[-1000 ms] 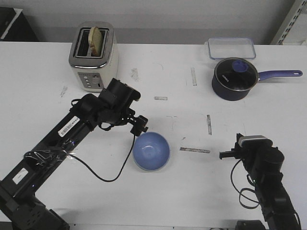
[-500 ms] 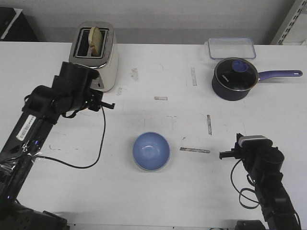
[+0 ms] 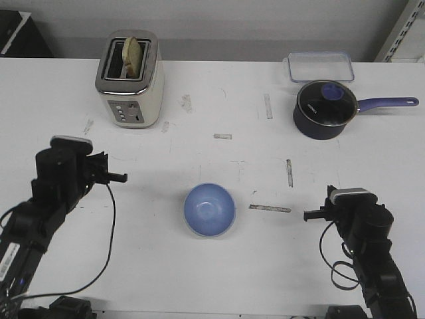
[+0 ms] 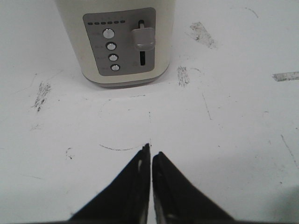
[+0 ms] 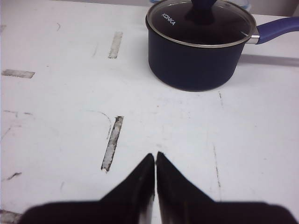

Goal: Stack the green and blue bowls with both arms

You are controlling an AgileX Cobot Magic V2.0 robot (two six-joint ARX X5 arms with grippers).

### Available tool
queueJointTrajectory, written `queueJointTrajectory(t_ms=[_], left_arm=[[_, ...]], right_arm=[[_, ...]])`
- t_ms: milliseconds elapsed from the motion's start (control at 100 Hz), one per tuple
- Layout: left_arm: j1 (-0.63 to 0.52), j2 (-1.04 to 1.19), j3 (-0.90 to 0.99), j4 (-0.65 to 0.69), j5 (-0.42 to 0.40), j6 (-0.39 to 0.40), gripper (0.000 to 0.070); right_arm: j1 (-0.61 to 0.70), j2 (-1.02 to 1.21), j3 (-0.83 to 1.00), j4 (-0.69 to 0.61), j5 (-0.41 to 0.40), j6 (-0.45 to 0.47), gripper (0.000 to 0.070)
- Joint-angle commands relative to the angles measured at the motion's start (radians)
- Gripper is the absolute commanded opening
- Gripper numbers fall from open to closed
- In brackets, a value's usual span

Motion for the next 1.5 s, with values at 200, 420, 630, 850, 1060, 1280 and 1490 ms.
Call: queueJointTrajectory(t_ms=[200,420,630,850,1060,1280,1490], left_arm=[[0.047,-0.309,-0.412,0.280,-0.003,-0.075,0.0001],[0.085,-0.471,-0.543,0.312,-0.003,-0.084,0.0001],[0.098,-0.518,-0.544,0.322,-0.003,-0.040,0.0001],[0.098,-0.569,-0.544,0.321,-0.003,-0.041,0.0002],[0.098,-0.618,-0.544,0.321,-0.003,-0.041,0.0002],[0.098,-0.654,-0.544,0.321,-0.003,-0.041,0.0001],[0.099,-0.678,-0.551,0.324,-0.002,-0.041,0.0001]], right_arm=[[0.001,-0.121,-0.017,-0.028,0.006,-0.003,0.0000],[0.001,-0.284,-0.061,-0.097,0.009,-0.001,0.0000],[0.001,-0.410,-0.061,-0.104,0.009,-0.001,0.0000],[0.001,-0.435,-0.061,-0.103,0.008,-0.005,0.0000],[0.001,-0.435,-0.061,-0.102,0.008,-0.005,0.0000],[0.001,-0.435,-0.061,-0.102,0.008,-0.005,0.0000],[0.001,-0.435,-0.061,-0.102,0.008,-0.005,0.0000]])
